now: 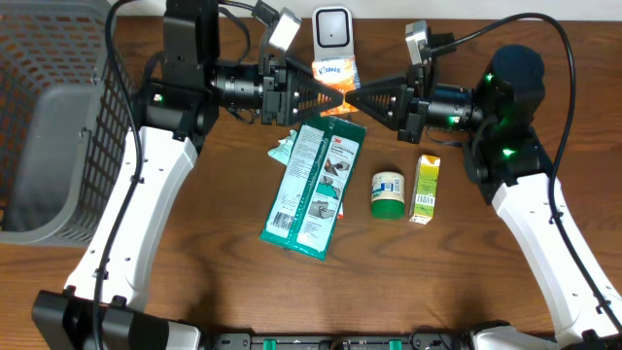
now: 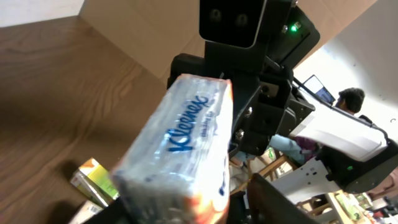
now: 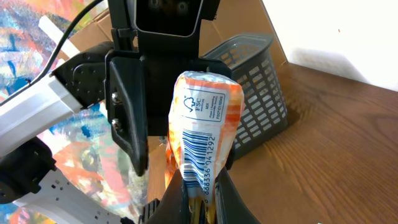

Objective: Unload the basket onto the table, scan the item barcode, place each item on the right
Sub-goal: 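Grasp the Kleenex pack with the left gripper and open the right gripper, then carry the Kleenex pack with the left gripper over the white scanner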

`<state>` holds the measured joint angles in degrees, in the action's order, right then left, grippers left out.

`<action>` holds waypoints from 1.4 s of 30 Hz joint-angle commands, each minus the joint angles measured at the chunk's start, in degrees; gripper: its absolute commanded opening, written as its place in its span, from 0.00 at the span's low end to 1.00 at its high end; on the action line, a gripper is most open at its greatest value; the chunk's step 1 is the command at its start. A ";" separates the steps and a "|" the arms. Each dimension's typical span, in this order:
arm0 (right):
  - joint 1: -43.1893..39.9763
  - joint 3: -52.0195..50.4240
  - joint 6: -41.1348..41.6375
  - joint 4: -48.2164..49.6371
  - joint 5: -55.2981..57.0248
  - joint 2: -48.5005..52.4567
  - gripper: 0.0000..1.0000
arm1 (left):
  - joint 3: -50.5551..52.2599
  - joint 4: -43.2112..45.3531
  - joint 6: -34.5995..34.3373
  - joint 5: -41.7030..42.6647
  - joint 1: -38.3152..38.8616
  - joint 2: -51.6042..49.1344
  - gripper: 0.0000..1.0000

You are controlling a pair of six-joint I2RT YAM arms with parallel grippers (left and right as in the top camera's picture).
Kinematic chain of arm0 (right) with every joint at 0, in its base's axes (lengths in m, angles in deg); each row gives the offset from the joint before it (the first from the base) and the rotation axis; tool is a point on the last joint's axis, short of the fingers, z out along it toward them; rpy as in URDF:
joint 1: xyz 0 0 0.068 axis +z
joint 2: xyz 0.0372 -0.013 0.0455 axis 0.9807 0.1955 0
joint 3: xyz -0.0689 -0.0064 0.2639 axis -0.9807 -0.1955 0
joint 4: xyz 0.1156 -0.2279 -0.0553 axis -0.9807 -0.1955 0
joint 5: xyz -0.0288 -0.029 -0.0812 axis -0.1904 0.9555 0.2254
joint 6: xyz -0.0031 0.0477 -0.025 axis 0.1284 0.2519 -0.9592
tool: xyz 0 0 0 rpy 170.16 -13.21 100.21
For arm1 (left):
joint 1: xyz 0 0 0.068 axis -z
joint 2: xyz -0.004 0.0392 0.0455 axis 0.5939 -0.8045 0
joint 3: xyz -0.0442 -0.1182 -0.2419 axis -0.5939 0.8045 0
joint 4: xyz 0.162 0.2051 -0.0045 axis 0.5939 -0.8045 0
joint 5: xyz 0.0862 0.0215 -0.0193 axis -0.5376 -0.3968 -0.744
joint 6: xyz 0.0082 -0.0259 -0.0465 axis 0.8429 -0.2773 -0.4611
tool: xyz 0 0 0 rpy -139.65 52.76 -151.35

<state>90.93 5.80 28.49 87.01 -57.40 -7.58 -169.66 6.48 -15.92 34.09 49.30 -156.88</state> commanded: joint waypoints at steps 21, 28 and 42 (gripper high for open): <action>-6.91 0.76 -0.96 -9.33 -3.72 0.02 0.77 | -1.46 -0.48 -9.94 -16.68 0.00 -0.09 0.07; -9.77 0.76 -0.07 -20.33 3.74 0.04 0.70 | -14.60 -24.41 -5.95 -44.59 0.31 -0.17 0.07; -3.19 20.92 -9.01 -70.10 57.86 3.06 0.63 | -56.94 -60.28 -3.13 -76.22 2.99 -18.58 0.07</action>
<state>86.43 20.88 22.17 21.33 -14.12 -5.98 -221.52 -50.31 -20.25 -35.46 51.94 -167.27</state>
